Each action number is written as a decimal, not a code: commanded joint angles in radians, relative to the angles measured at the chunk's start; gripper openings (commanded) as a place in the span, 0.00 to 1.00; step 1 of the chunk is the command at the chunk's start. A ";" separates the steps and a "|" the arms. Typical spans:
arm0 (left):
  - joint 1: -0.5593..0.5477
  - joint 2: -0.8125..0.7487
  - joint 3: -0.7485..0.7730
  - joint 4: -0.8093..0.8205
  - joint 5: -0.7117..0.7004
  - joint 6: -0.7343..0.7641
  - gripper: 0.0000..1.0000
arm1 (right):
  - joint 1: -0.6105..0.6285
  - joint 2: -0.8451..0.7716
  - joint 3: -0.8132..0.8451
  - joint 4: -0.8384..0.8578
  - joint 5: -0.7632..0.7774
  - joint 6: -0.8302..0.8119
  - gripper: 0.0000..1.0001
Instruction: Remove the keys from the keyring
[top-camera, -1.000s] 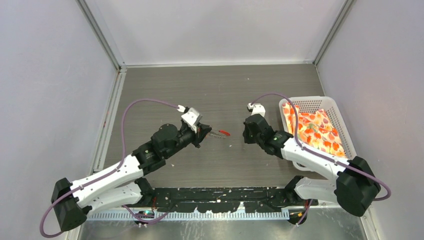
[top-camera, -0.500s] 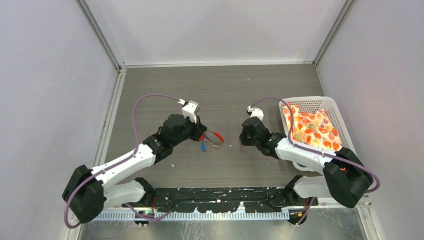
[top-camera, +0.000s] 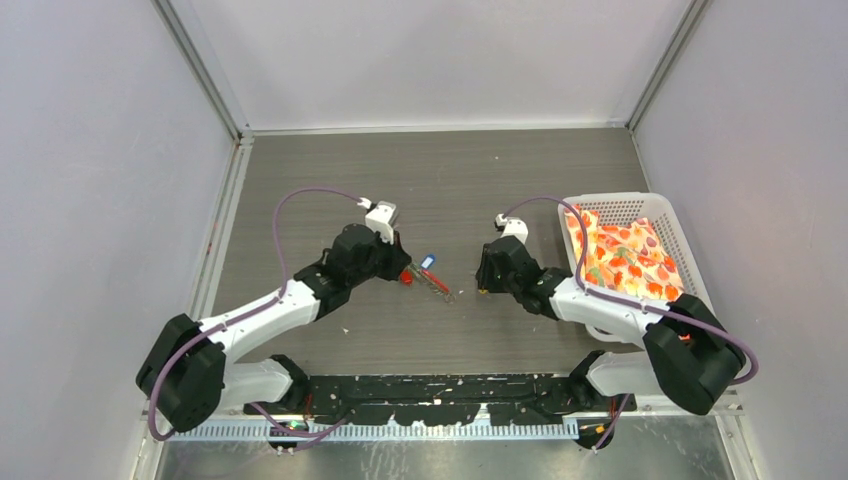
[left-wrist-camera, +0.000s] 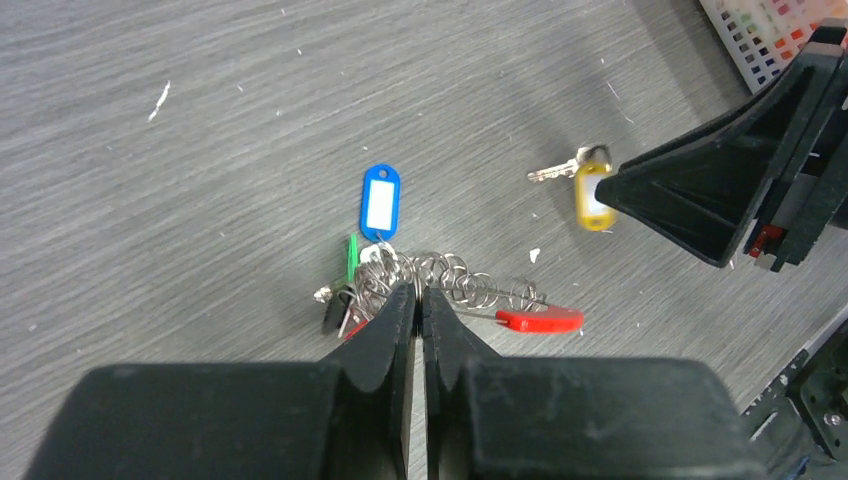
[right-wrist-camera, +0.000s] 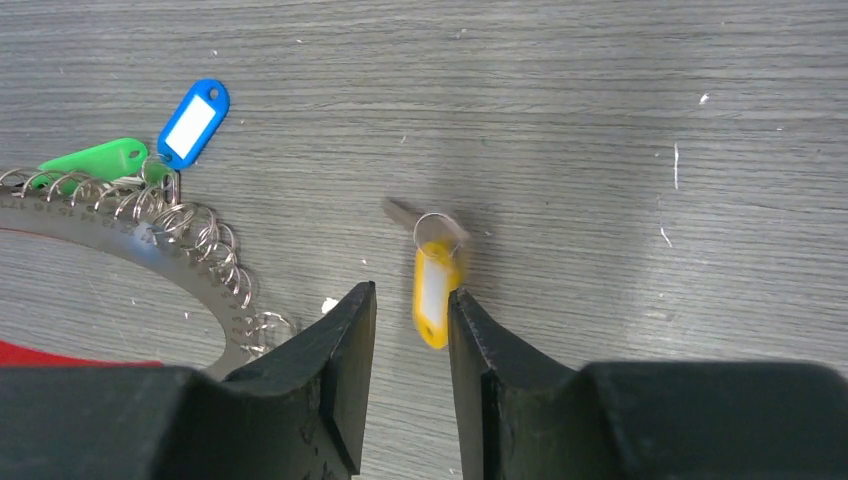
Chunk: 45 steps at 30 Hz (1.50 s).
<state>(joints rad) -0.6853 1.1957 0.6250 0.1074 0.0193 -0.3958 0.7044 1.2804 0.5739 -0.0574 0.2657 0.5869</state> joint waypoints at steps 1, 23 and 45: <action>0.021 -0.002 0.057 0.040 -0.012 -0.011 0.06 | -0.004 -0.046 -0.005 0.037 0.046 0.012 0.38; 0.027 -0.197 0.375 -0.480 -0.111 -0.025 1.00 | -0.004 -0.351 0.203 -0.240 0.190 0.037 1.00; 0.029 -0.211 0.433 -0.583 -0.249 0.027 1.00 | -0.005 -0.535 0.234 -0.373 0.195 0.022 1.00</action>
<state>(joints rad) -0.6624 0.9890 1.0428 -0.4904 -0.1875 -0.3737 0.7044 0.7498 0.7742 -0.4271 0.4587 0.6373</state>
